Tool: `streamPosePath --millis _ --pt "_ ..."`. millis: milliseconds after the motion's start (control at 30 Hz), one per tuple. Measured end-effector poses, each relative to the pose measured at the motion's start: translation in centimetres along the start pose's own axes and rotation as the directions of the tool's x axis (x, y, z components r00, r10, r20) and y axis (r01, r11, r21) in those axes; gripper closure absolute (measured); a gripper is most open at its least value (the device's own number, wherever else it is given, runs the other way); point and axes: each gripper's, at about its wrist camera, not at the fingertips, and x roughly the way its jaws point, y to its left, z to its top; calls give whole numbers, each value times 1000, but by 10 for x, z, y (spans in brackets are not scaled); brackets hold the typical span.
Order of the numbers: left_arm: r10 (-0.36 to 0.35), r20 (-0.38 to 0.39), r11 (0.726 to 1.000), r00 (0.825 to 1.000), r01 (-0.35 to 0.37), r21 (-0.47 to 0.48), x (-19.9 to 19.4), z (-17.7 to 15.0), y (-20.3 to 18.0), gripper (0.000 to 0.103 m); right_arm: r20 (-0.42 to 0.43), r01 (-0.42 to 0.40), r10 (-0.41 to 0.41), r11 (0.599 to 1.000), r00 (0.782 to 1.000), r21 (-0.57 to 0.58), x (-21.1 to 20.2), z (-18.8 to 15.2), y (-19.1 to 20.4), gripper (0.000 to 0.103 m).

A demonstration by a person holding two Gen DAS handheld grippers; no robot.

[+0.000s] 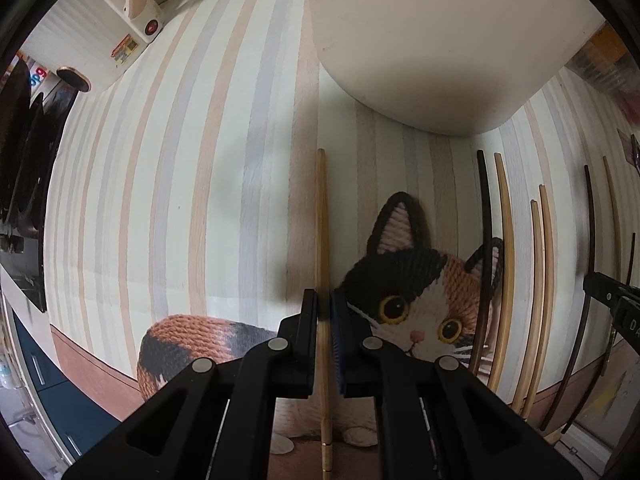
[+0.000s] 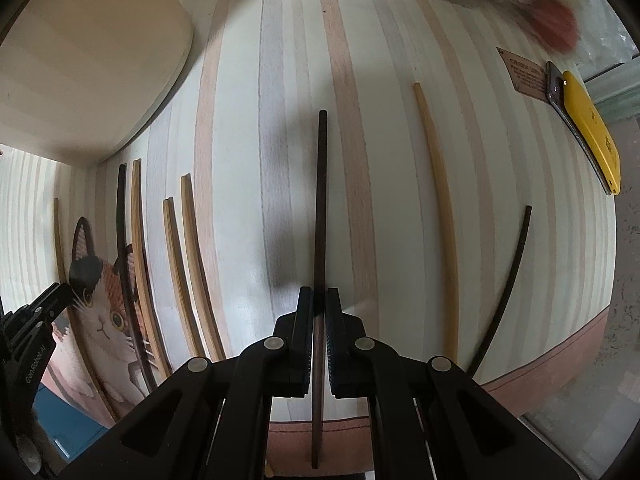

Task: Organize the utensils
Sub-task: 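Grasp a wooden chopstick with the left tool while the right tool grasps a dark chopstick, then carry both held chopsticks upright over the cream utensil holder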

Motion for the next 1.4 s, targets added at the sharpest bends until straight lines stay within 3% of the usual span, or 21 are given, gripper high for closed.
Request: streamPosePath --millis 200,533,933,1233,1400 --pt "-7 17 1000 1000 7 -27 -3 0 -1 99 38 -32 31 999 999 31 -5 -14 -17 97" --pt "-14 156 997 988 26 -77 -53 -5 19 99 138 -109 102 993 985 47 -36 -31 -32 97" --pt "-15 282 986 959 61 -152 -103 -14 54 99 334 -115 108 993 936 2 -106 -37 -20 97" --pt "32 363 980 931 42 -195 -130 -2 70 99 440 -136 123 991 890 -3 -146 -26 -26 98" --pt "83 400 977 913 5 -215 -145 5 72 99 461 -125 115 992 880 -10 -161 -23 -20 98"
